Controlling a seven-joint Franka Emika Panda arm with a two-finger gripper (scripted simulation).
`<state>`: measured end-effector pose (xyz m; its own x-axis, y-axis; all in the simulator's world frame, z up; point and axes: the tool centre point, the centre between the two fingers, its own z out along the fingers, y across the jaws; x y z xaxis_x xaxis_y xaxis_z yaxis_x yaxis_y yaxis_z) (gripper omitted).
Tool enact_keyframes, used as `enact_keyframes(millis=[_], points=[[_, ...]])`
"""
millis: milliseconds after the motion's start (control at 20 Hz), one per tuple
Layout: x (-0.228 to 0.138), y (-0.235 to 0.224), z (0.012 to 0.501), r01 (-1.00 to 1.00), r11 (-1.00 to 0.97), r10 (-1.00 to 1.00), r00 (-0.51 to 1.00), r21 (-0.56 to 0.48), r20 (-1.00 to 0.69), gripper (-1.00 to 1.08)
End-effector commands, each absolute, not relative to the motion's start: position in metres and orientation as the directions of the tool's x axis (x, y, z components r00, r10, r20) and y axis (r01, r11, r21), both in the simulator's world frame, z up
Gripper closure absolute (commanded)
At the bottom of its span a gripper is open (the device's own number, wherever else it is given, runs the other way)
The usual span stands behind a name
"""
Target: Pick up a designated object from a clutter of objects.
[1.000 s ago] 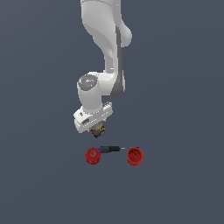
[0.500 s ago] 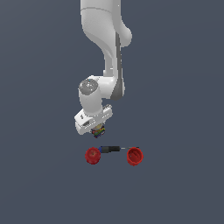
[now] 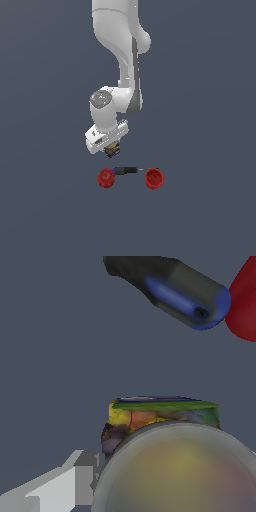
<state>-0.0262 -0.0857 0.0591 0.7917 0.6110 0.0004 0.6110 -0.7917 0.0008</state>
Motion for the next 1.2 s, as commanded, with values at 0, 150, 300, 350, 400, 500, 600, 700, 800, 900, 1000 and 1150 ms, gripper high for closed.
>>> enact_keyframes(millis=[0, 150, 300, 350, 400, 500, 600, 700, 800, 900, 1000, 1150], points=[[-0.026, -0.086, 0.061, 0.611, -0.792, 0.611, 0.792, 0.001, 0.001, 1.08], [-0.026, -0.088, 0.068, 0.611, -0.792, 0.611, 0.792, 0.001, 0.001, 1.08], [-0.027, -0.09, 0.08, 0.611, -0.792, 0.611, 0.792, 0.001, 0.001, 1.08], [-0.027, -0.091, 0.085, 0.611, -0.792, 0.611, 0.792, 0.001, 0.001, 1.08], [-0.027, -0.092, 0.091, 0.611, -0.792, 0.611, 0.792, 0.001, 0.001, 1.08], [-0.028, -0.094, 0.103, 0.611, -0.792, 0.611, 0.792, 0.001, 0.001, 1.08], [-0.029, -0.097, 0.118, 0.611, -0.792, 0.611, 0.792, 0.001, 0.001, 1.08], [-0.029, -0.1, 0.135, 0.611, -0.792, 0.611, 0.792, 0.001, 0.001, 1.08], [-0.03, -0.104, 0.153, 0.611, -0.792, 0.611, 0.792, 0.001, 0.001, 1.08], [-0.031, -0.107, 0.174, 0.611, -0.792, 0.611, 0.792, 0.001, 0.001, 1.08], [-0.032, -0.111, 0.195, 0.611, -0.792, 0.611, 0.792, 0.001, 0.001, 1.08], [-0.033, -0.117, 0.226, 0.611, -0.792, 0.611, 0.792, 0.001, 0.001, 1.08]])
